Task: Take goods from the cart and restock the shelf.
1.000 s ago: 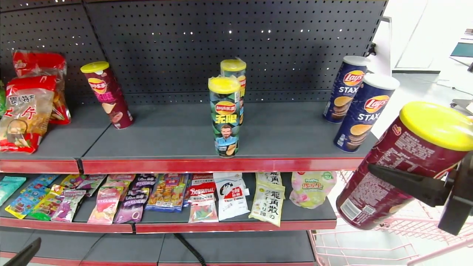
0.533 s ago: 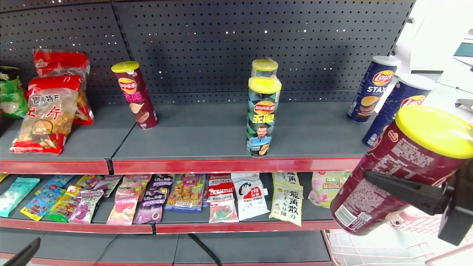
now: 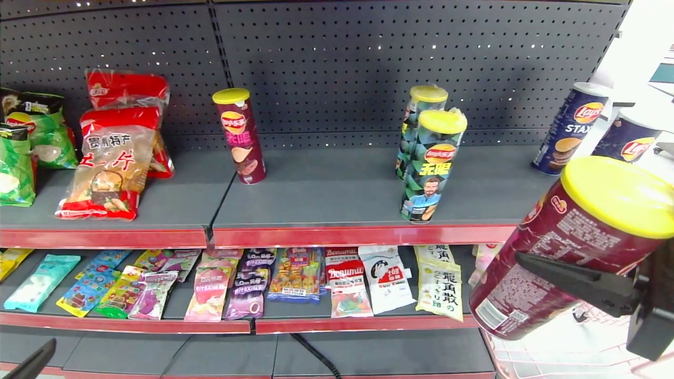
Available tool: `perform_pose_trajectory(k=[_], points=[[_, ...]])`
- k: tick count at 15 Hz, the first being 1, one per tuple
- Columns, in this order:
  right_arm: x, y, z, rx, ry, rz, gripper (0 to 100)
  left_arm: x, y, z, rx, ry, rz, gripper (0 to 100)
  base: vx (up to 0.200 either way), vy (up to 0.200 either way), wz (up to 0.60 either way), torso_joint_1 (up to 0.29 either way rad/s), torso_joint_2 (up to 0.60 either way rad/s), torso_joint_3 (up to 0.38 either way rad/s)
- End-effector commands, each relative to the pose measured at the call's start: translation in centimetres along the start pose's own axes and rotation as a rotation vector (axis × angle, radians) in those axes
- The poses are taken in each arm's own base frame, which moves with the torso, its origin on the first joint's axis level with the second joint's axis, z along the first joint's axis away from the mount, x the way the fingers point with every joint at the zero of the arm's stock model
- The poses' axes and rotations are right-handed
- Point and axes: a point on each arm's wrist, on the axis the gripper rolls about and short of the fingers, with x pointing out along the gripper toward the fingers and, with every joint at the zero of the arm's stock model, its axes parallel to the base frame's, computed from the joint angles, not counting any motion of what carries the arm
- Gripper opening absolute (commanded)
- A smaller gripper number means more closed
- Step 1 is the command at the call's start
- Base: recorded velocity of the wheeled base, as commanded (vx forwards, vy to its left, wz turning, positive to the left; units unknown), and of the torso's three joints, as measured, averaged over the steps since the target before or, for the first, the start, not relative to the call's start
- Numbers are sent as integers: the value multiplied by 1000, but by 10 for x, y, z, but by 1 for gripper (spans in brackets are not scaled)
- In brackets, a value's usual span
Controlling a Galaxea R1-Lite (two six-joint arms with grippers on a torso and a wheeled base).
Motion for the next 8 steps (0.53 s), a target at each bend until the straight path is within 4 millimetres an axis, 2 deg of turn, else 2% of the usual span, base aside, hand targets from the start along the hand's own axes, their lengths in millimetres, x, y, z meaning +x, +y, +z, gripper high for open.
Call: perform_pose_trajectory(k=[1,8], points=[[0,0,0,-1,1,3,0,1,-1,-2,0,8,-3,100,0,200,0,7,7,2],[1,9,0,-10,-5,60,0,1,-1,-3,-2,10,-4,100,0,200,0,2,2,2]])
